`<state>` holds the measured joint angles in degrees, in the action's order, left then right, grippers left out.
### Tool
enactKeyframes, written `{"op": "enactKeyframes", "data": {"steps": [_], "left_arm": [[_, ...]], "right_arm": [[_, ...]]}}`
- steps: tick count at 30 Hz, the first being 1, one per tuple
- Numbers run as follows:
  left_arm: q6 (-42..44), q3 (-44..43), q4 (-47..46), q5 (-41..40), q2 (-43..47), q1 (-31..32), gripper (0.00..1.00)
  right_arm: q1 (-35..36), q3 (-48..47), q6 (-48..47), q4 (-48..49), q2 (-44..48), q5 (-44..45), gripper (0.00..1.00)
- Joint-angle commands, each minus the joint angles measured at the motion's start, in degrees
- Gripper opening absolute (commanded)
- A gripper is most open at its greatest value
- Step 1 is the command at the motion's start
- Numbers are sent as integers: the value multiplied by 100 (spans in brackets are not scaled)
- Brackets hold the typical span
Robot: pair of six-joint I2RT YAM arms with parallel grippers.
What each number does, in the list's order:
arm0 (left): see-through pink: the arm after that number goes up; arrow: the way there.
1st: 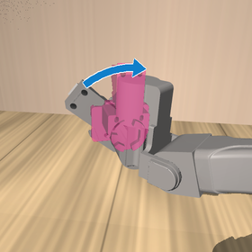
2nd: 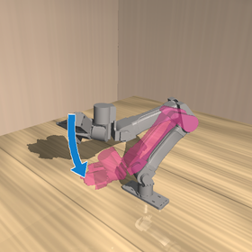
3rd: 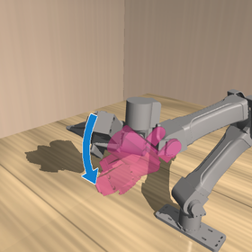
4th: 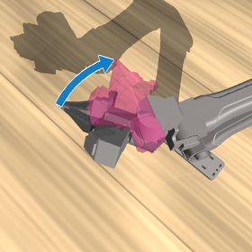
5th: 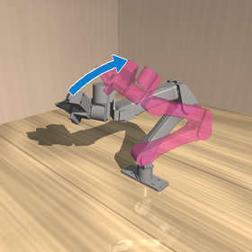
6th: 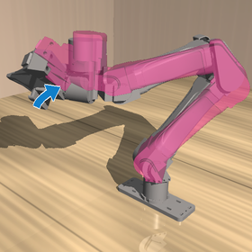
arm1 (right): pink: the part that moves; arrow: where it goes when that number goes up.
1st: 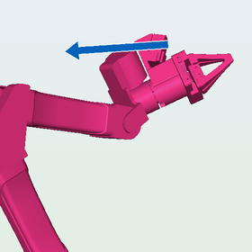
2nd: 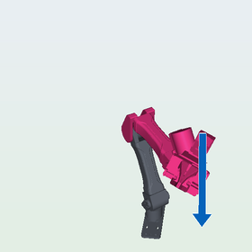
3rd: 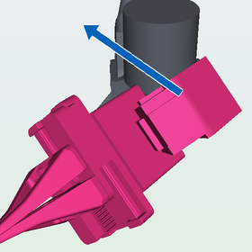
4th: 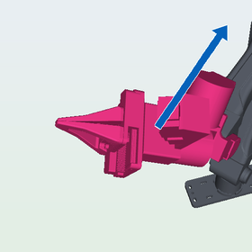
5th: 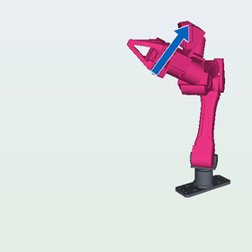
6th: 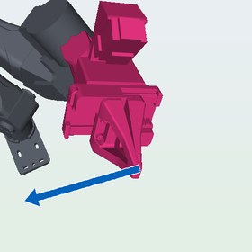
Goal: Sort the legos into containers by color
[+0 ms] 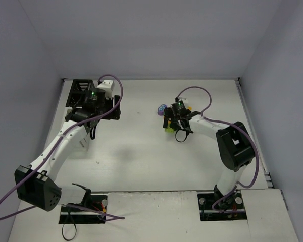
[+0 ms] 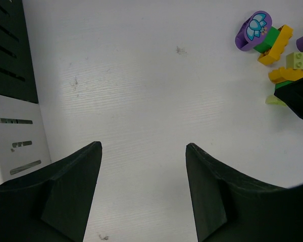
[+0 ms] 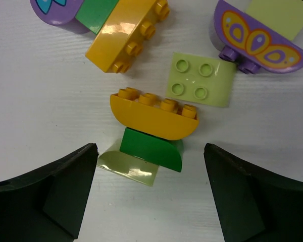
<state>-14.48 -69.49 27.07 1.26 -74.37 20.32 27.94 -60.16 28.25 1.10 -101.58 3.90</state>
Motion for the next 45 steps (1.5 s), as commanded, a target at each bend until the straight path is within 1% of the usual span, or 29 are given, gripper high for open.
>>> {"op": "enactKeyframes", "data": {"steps": [1, 8, 12, 15, 18, 19, 20, 24, 28, 31, 33, 35, 37, 38, 40, 41, 42, 45], "left_arm": [[59, -205, -229, -38, 19, 34, 61], [51, -222, -220, -20, -8, 43, 61], [51, -222, -211, 6, -8, 34, 61], [59, -222, -211, 15, -16, 43, 61], [51, -222, -211, 68, -8, 34, 61], [51, -222, -220, 76, 1, 34, 61], [42, -222, -220, 103, -7, 34, 61], [33, -214, -211, 129, 10, 34, 61], [42, -205, -220, 112, 19, 34, 61], [42, -205, -211, 94, 10, 34, 61], [42, -205, -220, 112, -16, 34, 61], [42, -214, -202, 120, -34, 34, 61], [42, -214, -202, 138, -43, 43, 61], [42, -205, -220, 138, -34, 34, 61], [50, -205, -220, 129, -51, 43, 61], [59, -205, -211, 138, -43, 34, 61], [59, -205, -211, 138, -51, 43, 61], [77, -205, -220, 156, -69, 34, 61]], "right_arm": [[106, -373, 163, 188, -90, 313, 82], [299, -488, 348, 180, -353, 480, 80], [369, -479, 269, 171, -380, 480, 76], [536, -383, 7, 162, -257, 497, 73], [720, -207, -336, 171, -47, 664, 66], [756, -163, -416, 171, 6, 673, 61], [782, -76, -478, 171, 102, 630, 61], [949, 109, -680, 224, 340, 253, 62], [1125, 215, -899, 373, 647, -266, 68], [1126, 303, -970, 364, 980, -5, 69], [1064, 321, -1233, 364, 1122, 311, 69], [907, 277, -1636, 285, 1246, 383, 68], [801, 181, -1901, 180, 1281, 366, 68], [731, 163, -2250, 154, 1281, 305, 67], [669, 110, -2638, 118, 1220, 76, 66], [642, 66, -2780, 66, 1167, 6, 67], [573, 22, -3138, -65, 1028, -125, 69], [406, -154, -3588, -347, 816, -302, 74]]}}
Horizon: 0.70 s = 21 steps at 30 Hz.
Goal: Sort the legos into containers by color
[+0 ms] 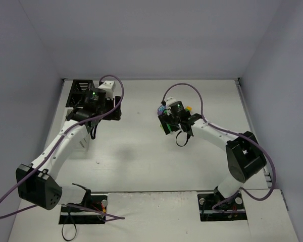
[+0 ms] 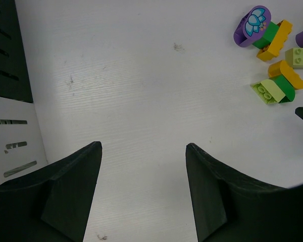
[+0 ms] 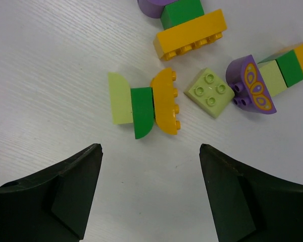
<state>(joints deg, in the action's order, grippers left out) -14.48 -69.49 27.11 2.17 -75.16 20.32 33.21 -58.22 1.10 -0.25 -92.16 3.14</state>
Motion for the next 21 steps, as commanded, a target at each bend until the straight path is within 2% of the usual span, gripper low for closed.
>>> {"op": "enactKeyframes", "data": {"steps": [1, 10, 14, 21], "left_arm": [[77, -196, -233, 64, 18, 34, 61], [68, -205, -233, 125, -8, 34, 61], [68, -214, -224, 151, -34, 34, 61], [68, -222, -233, 178, -43, 34, 61]], "right_arm": [[-165, -348, -962, -203, -214, -252, 75], [-632, -603, -1446, -195, -654, -1043, 74], [-641, -682, -1534, -177, -838, -1314, 66], [-640, -682, -1561, -37, -1146, -1518, 63]]}}
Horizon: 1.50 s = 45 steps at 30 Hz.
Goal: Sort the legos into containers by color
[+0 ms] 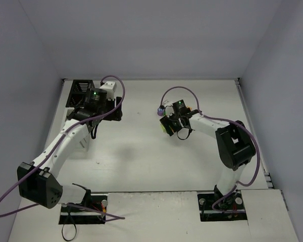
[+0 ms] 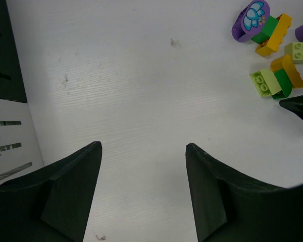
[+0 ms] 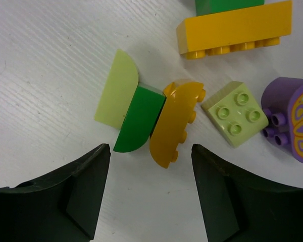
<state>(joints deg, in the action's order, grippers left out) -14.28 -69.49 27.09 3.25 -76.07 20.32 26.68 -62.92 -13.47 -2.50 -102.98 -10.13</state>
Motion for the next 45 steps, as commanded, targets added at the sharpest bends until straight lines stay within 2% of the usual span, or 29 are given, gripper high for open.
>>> {"op": "enactKeyframes", "data": {"steps": [1, 5, 17, 23, 26, 32, 39, 45], "left_arm": [[48, -222, -231, 80, 57, 43, 61], [48, -222, -222, 89, 49, 34, 61], [57, -222, -213, 71, 57, 43, 61], [66, -222, -204, 53, 49, 43, 61], [75, -222, -196, 44, 40, 34, 61], [75, -240, -195, 53, 22, 43, 61], [75, -240, -187, 53, 31, 34, 61], [57, -240, -169, 88, -4, 43, 61]], "right_arm": [[13, -204, -103, 197, -91, -235, 61], [22, -230, 2, 345, -152, -577, 53], [663, 7, 504, 540, 138, -1175, 53], [848, -1, 644, 532, 375, -755, 53], [848, -54, 750, 523, 585, -203, 58], [848, -212, 1013, 505, 806, 617, 75], [848, -668, 1040, 391, 236, 907, 100], [848, -994, 1119, 408, -239, 995, 100]]}}
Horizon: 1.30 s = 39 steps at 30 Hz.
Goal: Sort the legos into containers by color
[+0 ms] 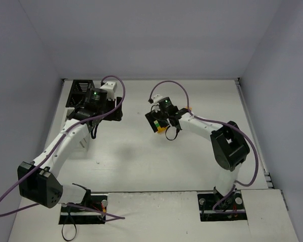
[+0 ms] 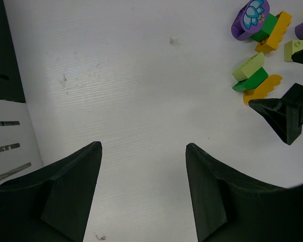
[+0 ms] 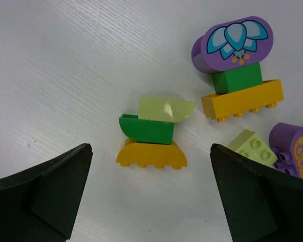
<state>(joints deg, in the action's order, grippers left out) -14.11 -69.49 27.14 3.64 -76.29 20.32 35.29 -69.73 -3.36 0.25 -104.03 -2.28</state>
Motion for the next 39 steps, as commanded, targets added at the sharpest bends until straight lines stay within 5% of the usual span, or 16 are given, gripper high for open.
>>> {"op": "enactKeyframes", "data": {"steps": [1, 15, 30, 39], "left_arm": [[40, -240, -165, 49, 9, 34, 61], [22, -258, -173, 84, 35, 43, 61], [5, -249, -191, 163, 35, 43, 61], [-101, -170, -437, 1032, 211, 34, 61]], "right_arm": [[-13, -365, 133, 124, -196, 402, 99], [-13, -559, 336, 195, -829, 571, 91], [-22, -163, 582, 493, -698, 527, 33], [92, 881, 380, 1423, 741, -96, 6]]}}
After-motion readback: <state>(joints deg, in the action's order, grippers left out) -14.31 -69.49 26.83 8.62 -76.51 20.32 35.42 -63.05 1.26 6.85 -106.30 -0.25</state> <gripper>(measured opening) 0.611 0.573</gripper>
